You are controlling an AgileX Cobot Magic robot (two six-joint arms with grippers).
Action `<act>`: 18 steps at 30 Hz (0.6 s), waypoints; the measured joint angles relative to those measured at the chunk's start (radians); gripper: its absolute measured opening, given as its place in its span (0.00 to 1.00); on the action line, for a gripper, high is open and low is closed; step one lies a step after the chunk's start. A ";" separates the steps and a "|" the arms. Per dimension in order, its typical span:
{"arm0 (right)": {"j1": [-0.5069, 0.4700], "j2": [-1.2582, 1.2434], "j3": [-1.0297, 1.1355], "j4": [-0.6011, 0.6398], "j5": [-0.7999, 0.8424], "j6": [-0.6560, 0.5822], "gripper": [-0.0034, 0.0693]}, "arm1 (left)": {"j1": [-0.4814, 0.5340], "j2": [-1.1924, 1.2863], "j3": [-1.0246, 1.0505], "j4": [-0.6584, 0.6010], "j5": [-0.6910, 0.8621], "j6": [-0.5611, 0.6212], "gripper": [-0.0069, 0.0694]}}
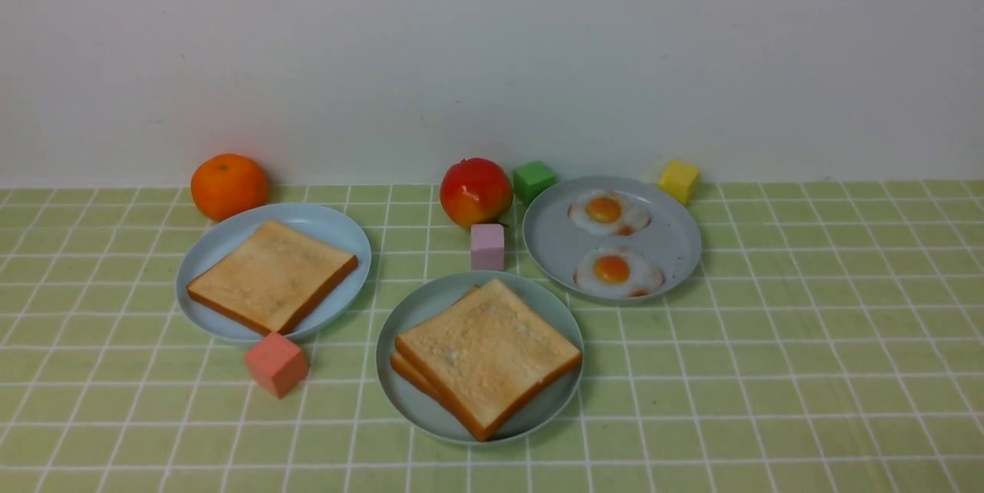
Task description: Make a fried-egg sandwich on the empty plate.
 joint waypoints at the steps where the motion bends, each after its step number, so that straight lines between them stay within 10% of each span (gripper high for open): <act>1: 0.003 0.000 0.004 -0.004 -0.022 -0.062 0.09 | 0.000 0.000 0.002 0.000 0.000 0.000 0.08; 18: 0.004 0.000 -0.002 0.052 0.027 -0.302 0.09 | 0.000 0.000 0.002 0.000 0.001 0.000 0.10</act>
